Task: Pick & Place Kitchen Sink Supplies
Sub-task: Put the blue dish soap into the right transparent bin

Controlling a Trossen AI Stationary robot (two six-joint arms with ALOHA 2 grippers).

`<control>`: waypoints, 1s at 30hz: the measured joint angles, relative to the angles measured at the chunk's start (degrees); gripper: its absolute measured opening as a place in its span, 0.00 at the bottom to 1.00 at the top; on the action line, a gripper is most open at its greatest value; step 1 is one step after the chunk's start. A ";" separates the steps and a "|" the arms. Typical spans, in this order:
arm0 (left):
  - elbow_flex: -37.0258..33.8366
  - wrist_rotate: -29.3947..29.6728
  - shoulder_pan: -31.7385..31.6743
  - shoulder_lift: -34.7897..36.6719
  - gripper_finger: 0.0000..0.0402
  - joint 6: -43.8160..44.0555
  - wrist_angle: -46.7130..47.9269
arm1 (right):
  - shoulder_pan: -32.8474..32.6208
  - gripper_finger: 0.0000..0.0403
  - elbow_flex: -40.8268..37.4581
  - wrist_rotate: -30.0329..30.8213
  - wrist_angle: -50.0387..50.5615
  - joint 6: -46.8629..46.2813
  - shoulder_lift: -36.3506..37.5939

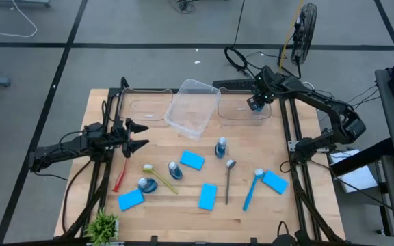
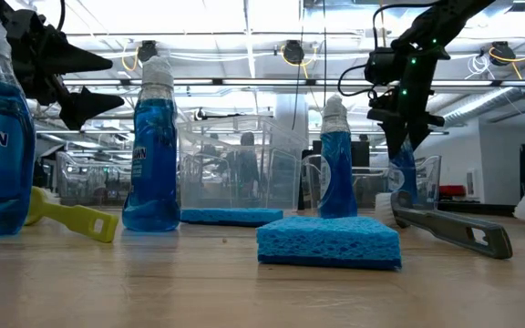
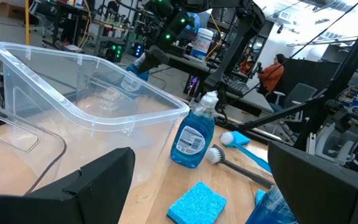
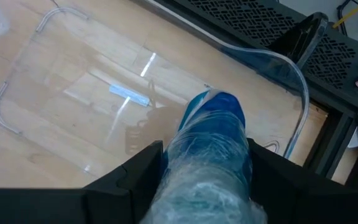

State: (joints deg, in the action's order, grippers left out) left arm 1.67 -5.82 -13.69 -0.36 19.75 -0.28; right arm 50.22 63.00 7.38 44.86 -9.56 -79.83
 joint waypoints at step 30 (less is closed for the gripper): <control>0.00 0.00 0.02 0.00 0.91 0.24 -0.02 | 0.00 0.49 0.00 -0.13 -0.50 2.78 0.00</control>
State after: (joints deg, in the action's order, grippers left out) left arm 1.67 -5.82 -13.67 -0.36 19.99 -0.29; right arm 50.22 63.00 7.25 44.36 -6.79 -79.83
